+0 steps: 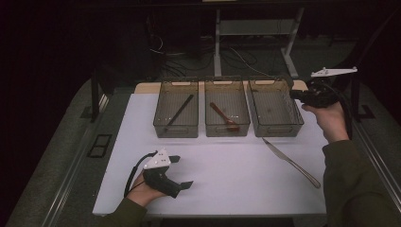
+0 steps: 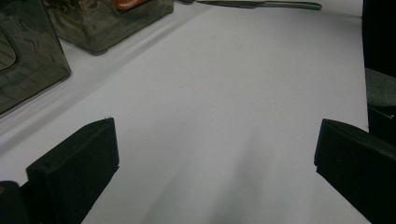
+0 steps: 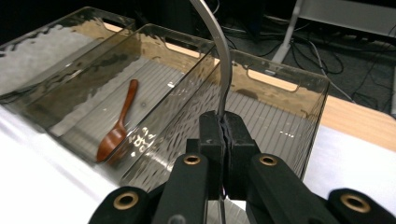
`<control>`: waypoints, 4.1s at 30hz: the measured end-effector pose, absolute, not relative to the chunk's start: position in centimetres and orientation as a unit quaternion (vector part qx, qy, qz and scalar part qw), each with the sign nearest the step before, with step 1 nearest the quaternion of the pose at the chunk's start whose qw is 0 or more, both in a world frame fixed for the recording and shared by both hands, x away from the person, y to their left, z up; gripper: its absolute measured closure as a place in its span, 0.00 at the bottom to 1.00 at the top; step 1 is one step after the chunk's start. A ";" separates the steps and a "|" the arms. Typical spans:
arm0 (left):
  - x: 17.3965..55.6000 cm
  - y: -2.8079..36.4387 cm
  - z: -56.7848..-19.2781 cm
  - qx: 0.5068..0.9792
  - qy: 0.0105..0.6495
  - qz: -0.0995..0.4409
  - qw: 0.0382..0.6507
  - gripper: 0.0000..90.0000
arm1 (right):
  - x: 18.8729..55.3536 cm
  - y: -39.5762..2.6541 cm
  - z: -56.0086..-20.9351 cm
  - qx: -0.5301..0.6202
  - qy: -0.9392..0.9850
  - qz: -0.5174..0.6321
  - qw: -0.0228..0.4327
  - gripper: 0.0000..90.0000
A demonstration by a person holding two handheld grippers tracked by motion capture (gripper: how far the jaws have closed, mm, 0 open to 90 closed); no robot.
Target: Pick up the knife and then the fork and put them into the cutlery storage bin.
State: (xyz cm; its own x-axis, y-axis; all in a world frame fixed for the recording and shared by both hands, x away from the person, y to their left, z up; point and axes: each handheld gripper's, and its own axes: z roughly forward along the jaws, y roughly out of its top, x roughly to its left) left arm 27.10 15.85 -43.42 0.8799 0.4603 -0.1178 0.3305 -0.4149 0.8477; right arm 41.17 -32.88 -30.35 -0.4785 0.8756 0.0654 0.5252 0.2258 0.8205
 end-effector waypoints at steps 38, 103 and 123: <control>27.0 15.8 -43.3 0.836 0.235 0.063 0.492 0.00 | 46.2 -33.0 -37.2 0.528 0.770 0.316 0.166 0.98; 27.1 16.0 -43.4 0.838 0.231 0.071 0.489 0.00 | 33.4 -32.9 -37.5 0.443 0.807 0.374 0.116 0.35; 26.9 15.8 -43.4 0.840 0.228 0.070 0.488 0.00 | 31.7 -32.5 -39.2 0.416 0.864 0.272 0.088 0.51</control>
